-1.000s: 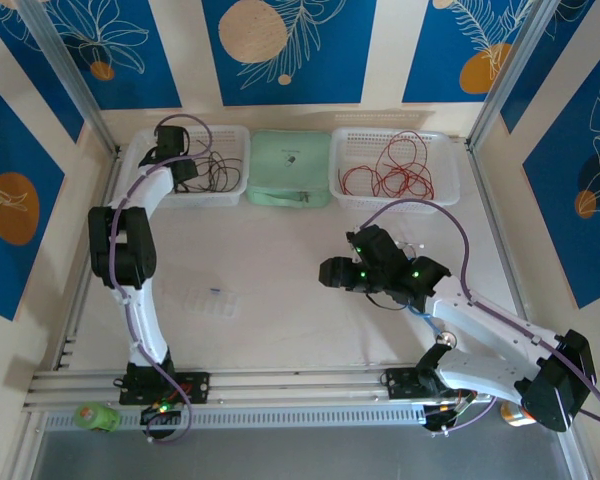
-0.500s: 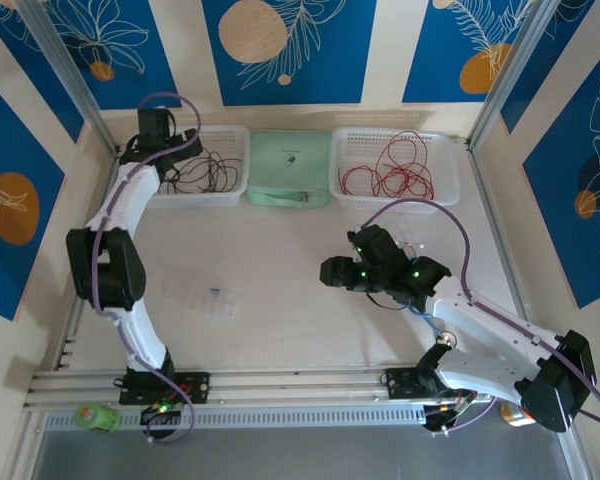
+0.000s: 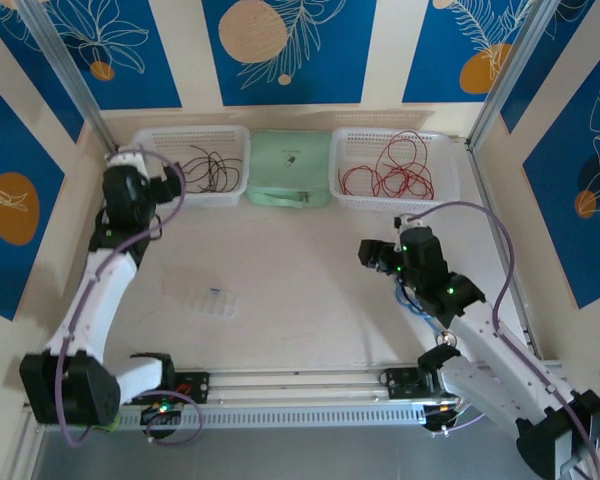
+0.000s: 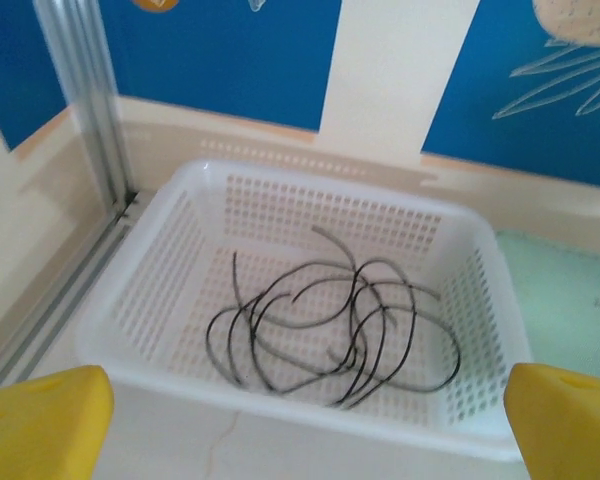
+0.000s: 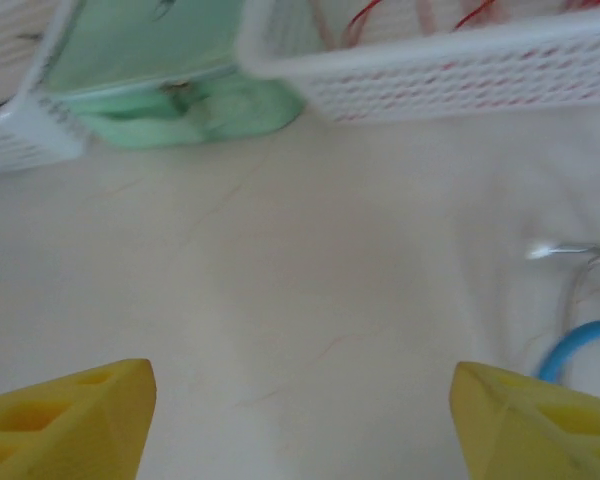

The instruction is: Untangle the cables

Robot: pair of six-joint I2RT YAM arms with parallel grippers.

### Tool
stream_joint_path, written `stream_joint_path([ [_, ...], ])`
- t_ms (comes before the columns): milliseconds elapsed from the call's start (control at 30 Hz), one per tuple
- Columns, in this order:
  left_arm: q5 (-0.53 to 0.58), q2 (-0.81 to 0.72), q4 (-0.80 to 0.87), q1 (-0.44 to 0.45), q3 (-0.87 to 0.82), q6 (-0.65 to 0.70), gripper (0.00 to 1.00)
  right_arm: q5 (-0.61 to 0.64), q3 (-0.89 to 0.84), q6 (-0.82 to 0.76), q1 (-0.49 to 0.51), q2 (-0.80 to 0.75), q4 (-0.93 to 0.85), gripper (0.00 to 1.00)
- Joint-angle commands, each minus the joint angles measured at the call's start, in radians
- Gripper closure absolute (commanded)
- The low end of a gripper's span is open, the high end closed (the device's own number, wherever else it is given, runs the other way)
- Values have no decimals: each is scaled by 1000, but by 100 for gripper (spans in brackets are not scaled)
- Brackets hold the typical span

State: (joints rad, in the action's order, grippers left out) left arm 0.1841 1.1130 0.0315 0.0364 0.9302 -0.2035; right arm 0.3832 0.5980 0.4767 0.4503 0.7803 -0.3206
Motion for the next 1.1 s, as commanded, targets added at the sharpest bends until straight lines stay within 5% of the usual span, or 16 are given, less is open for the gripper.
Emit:
stream_joint_path([
  [0,34,-111,-272,-4,-220,99,0,82,-145,-213,-56,-52,298,6],
  [133,20,-190,-651,-4,-542,132,0,49,-277,-263,-142,-55,486,5],
  [267,106,-199,-485,-3,-588,49,0,12,-302,-310,-243,15,590,7],
  [433,138,-129,-744,-3,-774,41,0,36,-392,-317,-347,202,859,9],
  [533,163,-25,-914,-4,-831,89,0,18,-405,-317,-366,288,1013,10],
  [633,42,89,-1059,-4,-825,127,0,-52,-428,-321,-409,406,1225,9],
  [867,-55,456,-1349,-1,-759,176,0,-331,-375,-366,-454,794,1582,9],
  [900,-78,522,-1439,-1,-748,191,0,-343,-334,-393,-442,744,1449,9],
  [967,-84,416,-1131,-1,-673,187,0,-384,-197,-423,-441,739,1143,8],
  [1000,-66,439,-1056,-1,-613,184,0,-391,-187,-368,-471,757,1174,0],
  [1067,-152,445,-972,8,-560,227,0,-398,-178,-362,-488,747,1126,1],
])
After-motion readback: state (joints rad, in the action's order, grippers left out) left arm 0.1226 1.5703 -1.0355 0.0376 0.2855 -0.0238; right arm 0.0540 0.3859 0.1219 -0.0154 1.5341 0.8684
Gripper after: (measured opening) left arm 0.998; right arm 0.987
